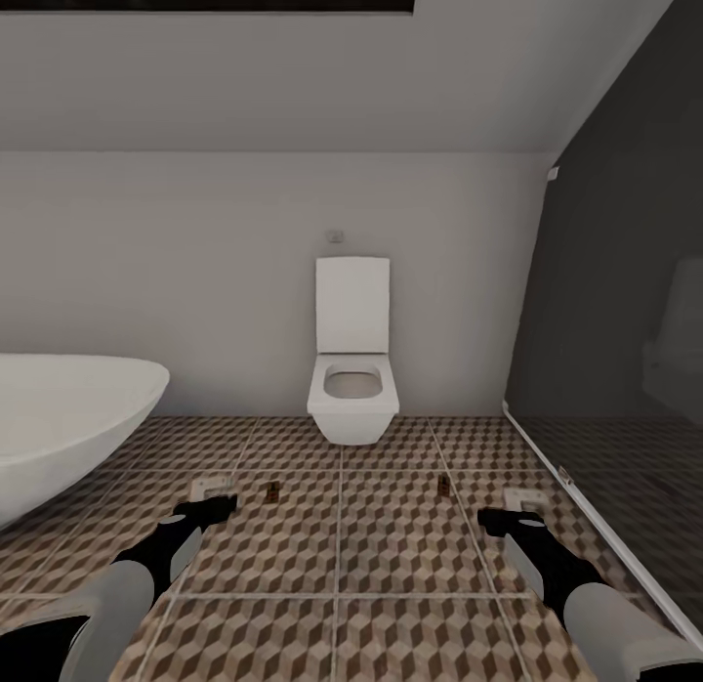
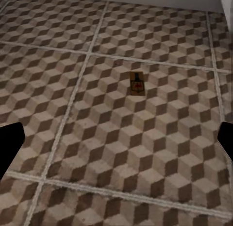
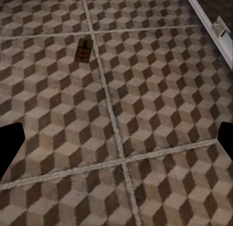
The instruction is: Take the four mousetraps from the cabinet in the bathroom and place them on the bathroom floor. Make sure all four end up on the same floor surface, and ensure that at least two of them are either under or directly next to the same bathroom sink.
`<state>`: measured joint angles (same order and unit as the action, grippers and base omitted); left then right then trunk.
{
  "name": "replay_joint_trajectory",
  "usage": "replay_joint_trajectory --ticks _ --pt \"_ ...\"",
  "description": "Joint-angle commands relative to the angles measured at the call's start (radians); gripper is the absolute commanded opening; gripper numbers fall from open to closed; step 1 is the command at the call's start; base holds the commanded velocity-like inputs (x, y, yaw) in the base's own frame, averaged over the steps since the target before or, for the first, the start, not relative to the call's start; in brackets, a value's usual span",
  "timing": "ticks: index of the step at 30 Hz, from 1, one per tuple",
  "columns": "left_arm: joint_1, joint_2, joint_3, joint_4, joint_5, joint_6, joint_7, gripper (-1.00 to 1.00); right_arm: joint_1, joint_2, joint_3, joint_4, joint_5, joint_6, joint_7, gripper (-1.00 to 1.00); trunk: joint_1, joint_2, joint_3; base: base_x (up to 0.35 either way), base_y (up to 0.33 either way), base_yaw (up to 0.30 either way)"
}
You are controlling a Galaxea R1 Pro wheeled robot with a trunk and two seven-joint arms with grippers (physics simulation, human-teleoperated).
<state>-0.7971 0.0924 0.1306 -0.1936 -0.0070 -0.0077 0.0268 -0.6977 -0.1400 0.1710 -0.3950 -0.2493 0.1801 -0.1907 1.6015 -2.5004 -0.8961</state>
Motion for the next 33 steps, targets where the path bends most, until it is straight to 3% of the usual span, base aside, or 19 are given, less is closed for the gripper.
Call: replay_joint_trajectory --ticks 1,33 --pt "-0.001 0.0 0.004 0.0 -0.001 -0.001 0.001 1.0 0.0 -0.001 0.008 -0.002 -0.01 0.006 -0.007 1.0 -0.001 0.0 0.003 0.0 0.0 0.0" --pt "-0.001 -0.002 0.004 0.0 -0.001 -0.001 0.0 1.0 0.0 -0.001 0.009 -0.002 -0.008 -0.004 -0.007 1.0 -0.117 0.21 0.105 0.0 0.0 0.0"
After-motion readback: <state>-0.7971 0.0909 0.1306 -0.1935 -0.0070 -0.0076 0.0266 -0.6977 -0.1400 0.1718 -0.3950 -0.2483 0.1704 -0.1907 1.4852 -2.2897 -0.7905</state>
